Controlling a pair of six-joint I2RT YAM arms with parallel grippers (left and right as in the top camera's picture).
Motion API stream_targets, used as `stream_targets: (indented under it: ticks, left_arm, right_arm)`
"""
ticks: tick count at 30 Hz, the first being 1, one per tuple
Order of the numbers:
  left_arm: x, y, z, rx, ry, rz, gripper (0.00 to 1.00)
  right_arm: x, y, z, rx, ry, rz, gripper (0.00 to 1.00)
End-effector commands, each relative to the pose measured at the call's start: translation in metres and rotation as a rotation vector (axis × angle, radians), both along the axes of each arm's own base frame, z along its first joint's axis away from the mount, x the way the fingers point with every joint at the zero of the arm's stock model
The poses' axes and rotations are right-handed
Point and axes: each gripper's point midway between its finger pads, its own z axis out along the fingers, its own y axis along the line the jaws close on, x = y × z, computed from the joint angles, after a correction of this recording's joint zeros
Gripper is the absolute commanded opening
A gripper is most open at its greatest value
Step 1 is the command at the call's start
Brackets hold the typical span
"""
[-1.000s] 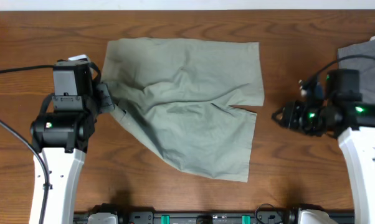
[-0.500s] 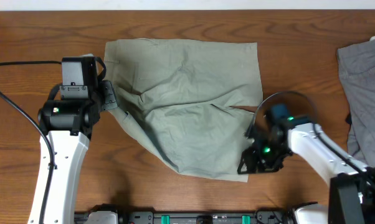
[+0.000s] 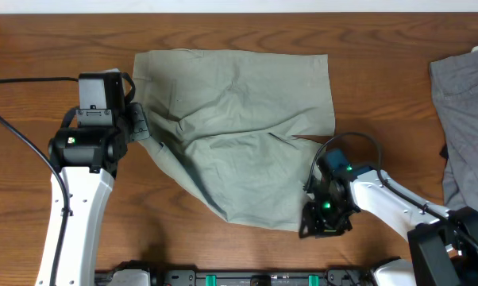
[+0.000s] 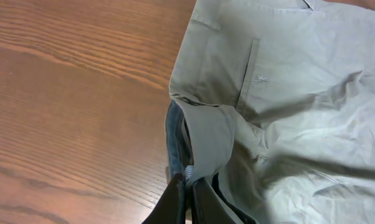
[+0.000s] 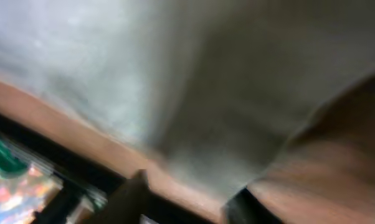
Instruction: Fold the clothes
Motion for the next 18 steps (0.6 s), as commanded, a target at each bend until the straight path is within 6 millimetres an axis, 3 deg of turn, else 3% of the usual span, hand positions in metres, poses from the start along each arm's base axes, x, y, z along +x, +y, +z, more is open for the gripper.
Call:
stream_targets:
  ticks: [1, 4, 13, 18]
  left_arm:
    - [0.003, 0.003, 0.008, 0.010, -0.020, 0.006, 0.06]
    - [0.003, 0.003, 0.008, 0.010, -0.020, 0.006, 0.06]
    - [0.003, 0.003, 0.008, 0.010, -0.020, 0.006, 0.06]
    - [0.003, 0.003, 0.008, 0.010, -0.020, 0.006, 0.06]
  right_arm:
    - [0.007, -0.008, -0.008, -0.098, -0.012, -0.082, 0.25]
    - [0.013, -0.007, -0.009, -0.101, -0.026, -0.108, 0.24]
    - [0.025, -0.002, -0.005, -0.083, -0.064, -0.120, 0.03]
    - [0.039, 0.004, 0.009, -0.050, -0.133, -0.124, 0.01]
